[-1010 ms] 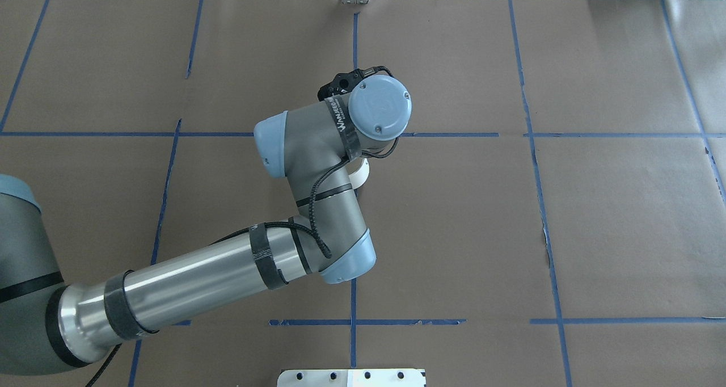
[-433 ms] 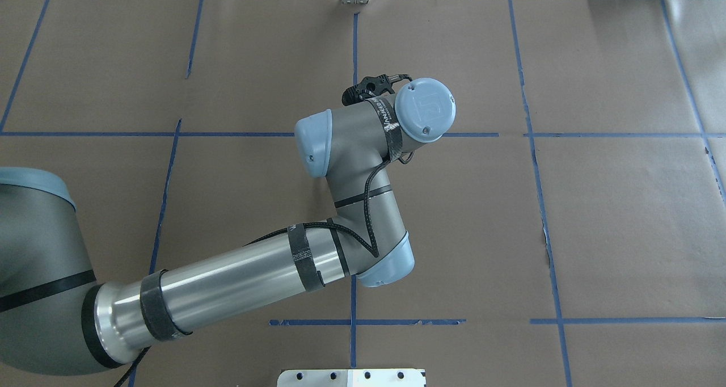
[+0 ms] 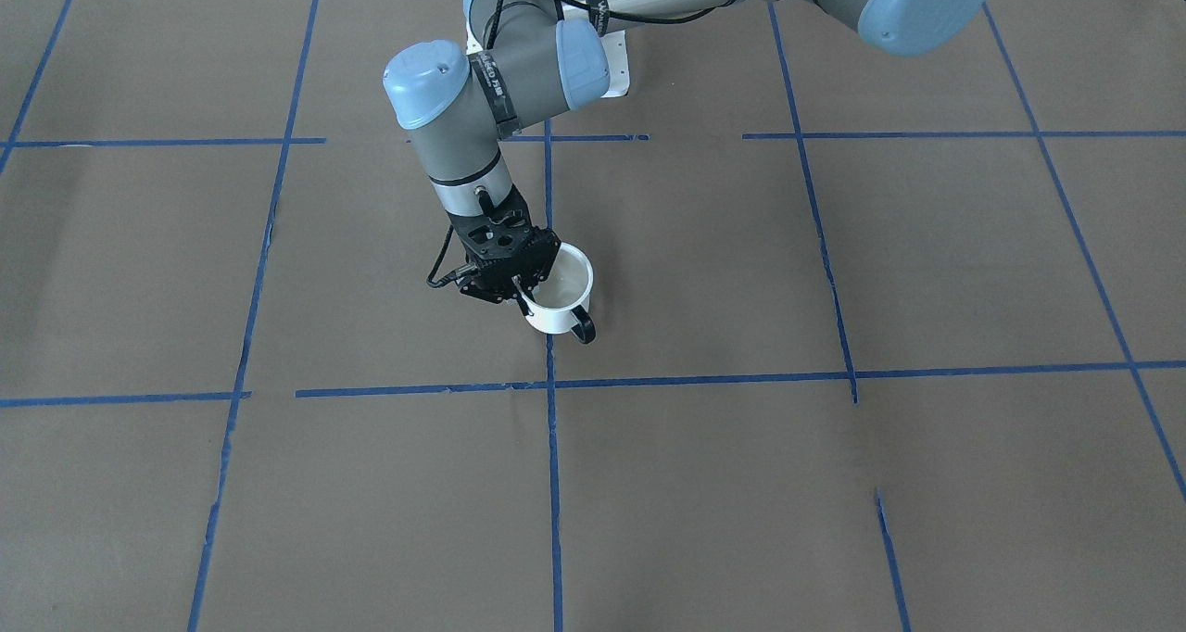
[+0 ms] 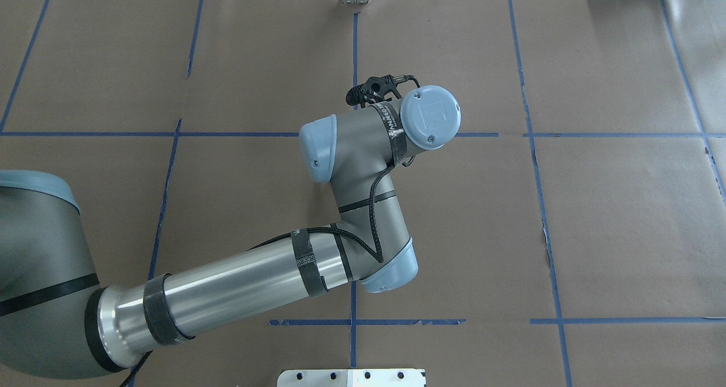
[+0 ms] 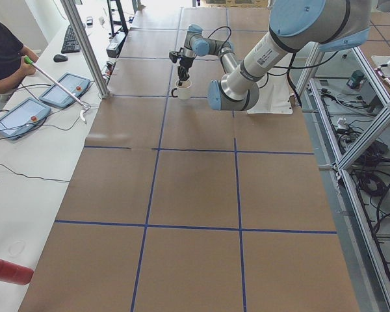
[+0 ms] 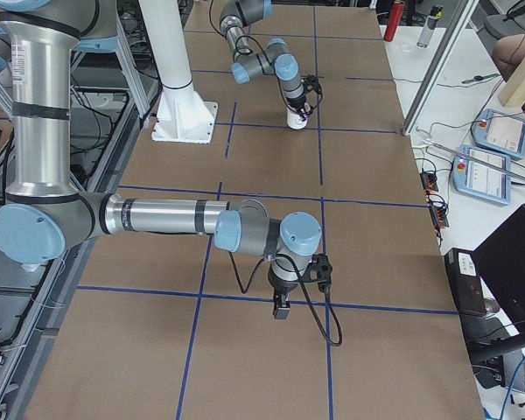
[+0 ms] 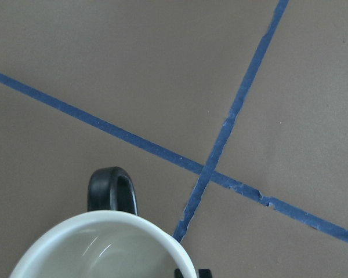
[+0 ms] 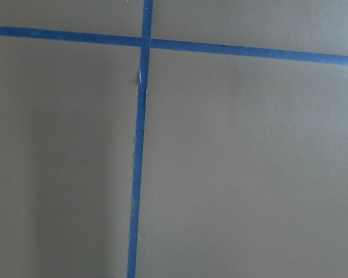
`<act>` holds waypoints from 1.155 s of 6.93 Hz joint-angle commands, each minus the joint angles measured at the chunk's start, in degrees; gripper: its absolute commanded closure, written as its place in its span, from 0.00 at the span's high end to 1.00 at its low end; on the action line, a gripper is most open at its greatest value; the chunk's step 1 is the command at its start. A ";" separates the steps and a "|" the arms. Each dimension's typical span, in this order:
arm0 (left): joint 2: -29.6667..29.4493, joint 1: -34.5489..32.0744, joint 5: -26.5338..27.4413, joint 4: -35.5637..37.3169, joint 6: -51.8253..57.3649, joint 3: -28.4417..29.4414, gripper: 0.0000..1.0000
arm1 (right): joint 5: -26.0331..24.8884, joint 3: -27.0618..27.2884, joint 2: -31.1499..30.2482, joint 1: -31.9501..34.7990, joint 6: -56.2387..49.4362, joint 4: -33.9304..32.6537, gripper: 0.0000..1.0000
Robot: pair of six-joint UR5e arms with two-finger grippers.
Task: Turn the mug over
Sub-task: 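Rotate the mug upright with the left gripper and lower it onto the table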
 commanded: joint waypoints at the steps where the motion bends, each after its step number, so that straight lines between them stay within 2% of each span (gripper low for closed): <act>1: 0.12 1.00 0.37 -0.39 0.40 0.25 0.00 | 0.00 0.00 0.00 0.00 0.00 0.00 1.00; 4: 0.03 2.50 1.86 -1.62 0.49 1.30 0.00 | 0.00 0.00 0.00 0.00 0.00 0.00 1.00; 6: 0.12 2.51 1.86 -1.53 0.49 0.96 0.90 | 0.00 0.00 0.00 0.00 0.00 0.00 1.00; 7: 0.12 2.16 1.69 -1.18 1.45 -0.70 1.00 | 0.00 0.00 0.00 0.00 0.00 0.00 1.00; 8: 0.64 0.15 0.56 2.30 7.12 -5.68 1.00 | 0.00 0.00 0.00 0.00 0.00 0.00 1.00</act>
